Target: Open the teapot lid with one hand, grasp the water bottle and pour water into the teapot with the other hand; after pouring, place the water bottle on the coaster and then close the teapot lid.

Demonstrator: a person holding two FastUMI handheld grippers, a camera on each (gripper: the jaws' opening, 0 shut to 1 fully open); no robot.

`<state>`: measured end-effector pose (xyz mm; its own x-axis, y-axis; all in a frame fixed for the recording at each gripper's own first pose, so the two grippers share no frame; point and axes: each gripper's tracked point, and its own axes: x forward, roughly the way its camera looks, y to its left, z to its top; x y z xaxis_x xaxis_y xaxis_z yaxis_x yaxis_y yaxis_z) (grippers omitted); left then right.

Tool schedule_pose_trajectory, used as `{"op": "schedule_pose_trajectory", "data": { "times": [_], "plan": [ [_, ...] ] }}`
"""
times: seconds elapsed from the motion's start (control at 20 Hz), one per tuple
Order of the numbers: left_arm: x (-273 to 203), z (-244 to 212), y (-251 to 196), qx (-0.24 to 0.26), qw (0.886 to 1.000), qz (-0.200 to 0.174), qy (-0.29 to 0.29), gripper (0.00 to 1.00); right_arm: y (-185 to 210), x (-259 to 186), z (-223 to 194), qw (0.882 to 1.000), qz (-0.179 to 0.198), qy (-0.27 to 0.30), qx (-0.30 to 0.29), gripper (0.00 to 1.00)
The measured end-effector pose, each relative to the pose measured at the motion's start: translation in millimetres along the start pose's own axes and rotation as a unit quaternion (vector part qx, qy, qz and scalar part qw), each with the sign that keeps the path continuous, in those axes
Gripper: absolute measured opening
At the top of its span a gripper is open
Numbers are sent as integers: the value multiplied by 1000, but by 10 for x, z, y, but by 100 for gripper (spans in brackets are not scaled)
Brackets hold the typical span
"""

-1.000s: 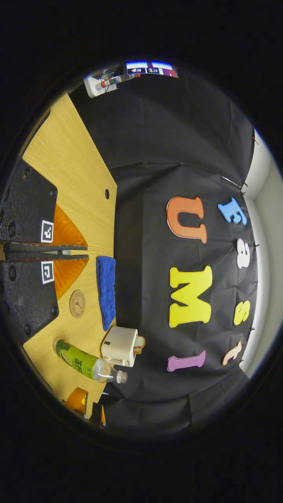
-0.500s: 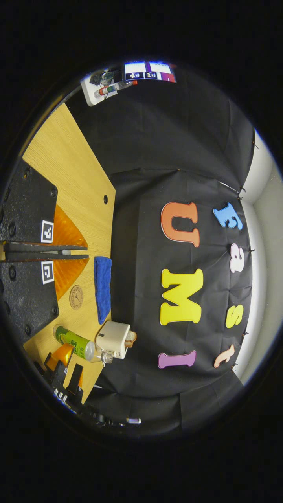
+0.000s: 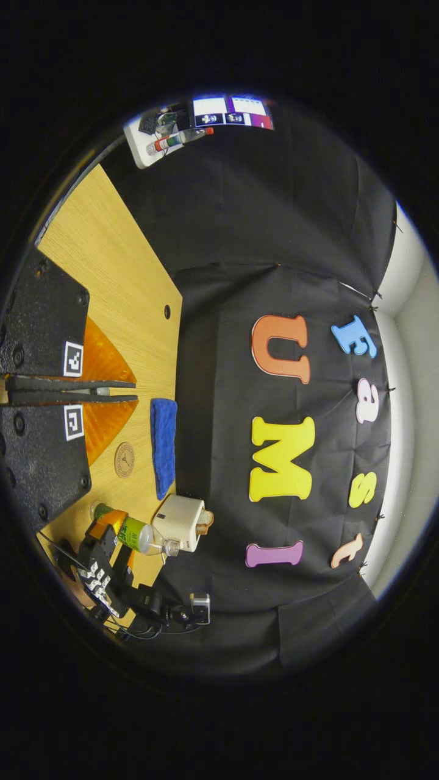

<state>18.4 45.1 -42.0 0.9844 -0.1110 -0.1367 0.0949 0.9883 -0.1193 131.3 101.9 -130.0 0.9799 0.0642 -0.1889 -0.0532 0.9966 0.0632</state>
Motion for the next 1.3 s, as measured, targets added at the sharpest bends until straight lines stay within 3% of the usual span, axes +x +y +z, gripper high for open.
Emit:
{"op": "schedule_pose_trajectory", "data": {
  "times": [0.3,0.55,0.95,1.3],
  "plan": [
    [-34,13,200,10,1000,9,4,3,70,-83,129,998,-11,7,-68,73],
    [-61,26,311,8,1000,8,6,3,296,-118,305,988,-24,10,-151,72],
    [-134,102,501,12,1000,7,-4,3,677,-65,343,948,-35,16,-315,72],
    [-150,134,595,3,1000,-4,-10,3,967,-26,293,917,-36,15,-396,72]
  ]
}}
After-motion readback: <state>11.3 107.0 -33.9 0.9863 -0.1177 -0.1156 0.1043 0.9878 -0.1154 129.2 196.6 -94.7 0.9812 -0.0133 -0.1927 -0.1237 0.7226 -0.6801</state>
